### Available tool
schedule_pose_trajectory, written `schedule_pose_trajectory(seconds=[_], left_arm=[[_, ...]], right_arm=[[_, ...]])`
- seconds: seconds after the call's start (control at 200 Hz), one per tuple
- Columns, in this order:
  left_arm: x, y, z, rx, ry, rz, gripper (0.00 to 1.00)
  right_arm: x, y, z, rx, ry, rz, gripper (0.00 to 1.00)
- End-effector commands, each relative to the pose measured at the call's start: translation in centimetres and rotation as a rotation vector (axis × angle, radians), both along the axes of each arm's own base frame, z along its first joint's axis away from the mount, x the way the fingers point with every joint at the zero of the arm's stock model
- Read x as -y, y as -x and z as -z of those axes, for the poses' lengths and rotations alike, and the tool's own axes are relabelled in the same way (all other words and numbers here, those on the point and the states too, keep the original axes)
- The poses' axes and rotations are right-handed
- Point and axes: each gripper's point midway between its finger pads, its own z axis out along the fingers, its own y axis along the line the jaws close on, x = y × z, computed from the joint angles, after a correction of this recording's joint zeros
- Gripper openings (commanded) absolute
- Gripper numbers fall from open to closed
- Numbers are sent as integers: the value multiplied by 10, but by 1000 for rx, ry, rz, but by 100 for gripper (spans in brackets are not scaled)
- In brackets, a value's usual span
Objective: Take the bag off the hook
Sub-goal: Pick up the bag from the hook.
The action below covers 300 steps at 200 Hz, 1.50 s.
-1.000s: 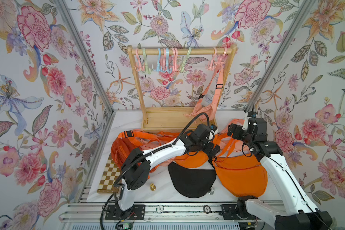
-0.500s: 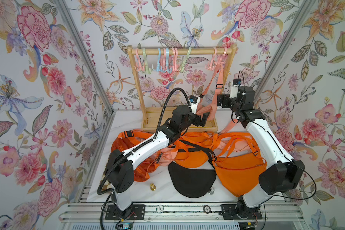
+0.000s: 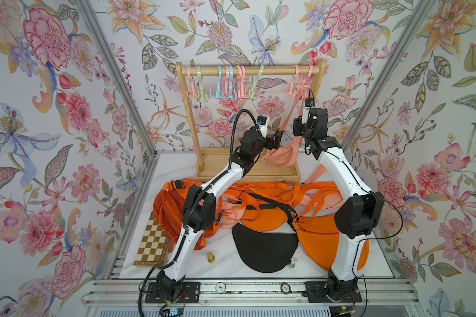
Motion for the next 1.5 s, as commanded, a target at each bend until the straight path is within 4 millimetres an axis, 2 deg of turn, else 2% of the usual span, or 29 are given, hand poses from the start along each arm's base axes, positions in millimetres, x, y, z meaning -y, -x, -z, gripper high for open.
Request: schedule_pose_trajectory(seconds=[0.0, 0.05, 0.105, 0.195, 0.32, 0.46, 0.606, 0.871, 1.066, 1.156, 1.246, 1.296, 1.416, 1.431, 1.456, 1.496], left_arm=[[3, -9, -3, 104, -28, -51, 100], [2, -15, 4, 121, -31, -72, 100], [4, -19, 8, 140, -29, -80, 100], [6, -22, 10, 171, -12, -84, 100], [13, -21, 13, 202, 8, -42, 100], [17, -17, 10, 215, -9, -6, 100], [15, -16, 4, 240, -17, -19, 100], [13, -15, -9, 273, 15, -8, 98], [11, -16, -8, 249, 34, -16, 96], [9, -15, -11, 244, 39, -19, 90], [8, -9, -19, 236, 47, 3, 79], [7, -2, -29, 235, 60, 24, 74], [-3, 24, -61, 224, 118, 78, 70], [-5, 27, -65, 225, 125, 85, 68], [-7, 35, -73, 226, 138, 101, 57], [-13, 47, -86, 232, 165, 122, 36]], right_arm=[[5, -4, -24, 90, -8, 69, 35], [4, -4, -26, 100, -7, 69, 23], [1, -3, -31, 112, -7, 57, 15], [-7, 2, -42, 130, -23, 12, 6], [-23, 14, -61, 170, -68, -93, 1], [-32, 29, -86, 214, -133, -178, 0], [-33, 41, -109, 258, -175, -222, 0], [-48, 62, -129, 278, -204, -347, 0], [-60, 73, -149, 308, -252, -437, 0], [-63, 83, -160, 322, -284, -468, 0], [-62, 96, -171, 338, -302, -469, 0], [-58, 104, -176, 350, -305, -457, 0], [-42, 124, -190, 360, -292, -394, 0], [-40, 126, -192, 361, -290, -386, 0], [-36, 130, -194, 362, -284, -372, 0], [-32, 138, -197, 363, -278, -356, 0]])
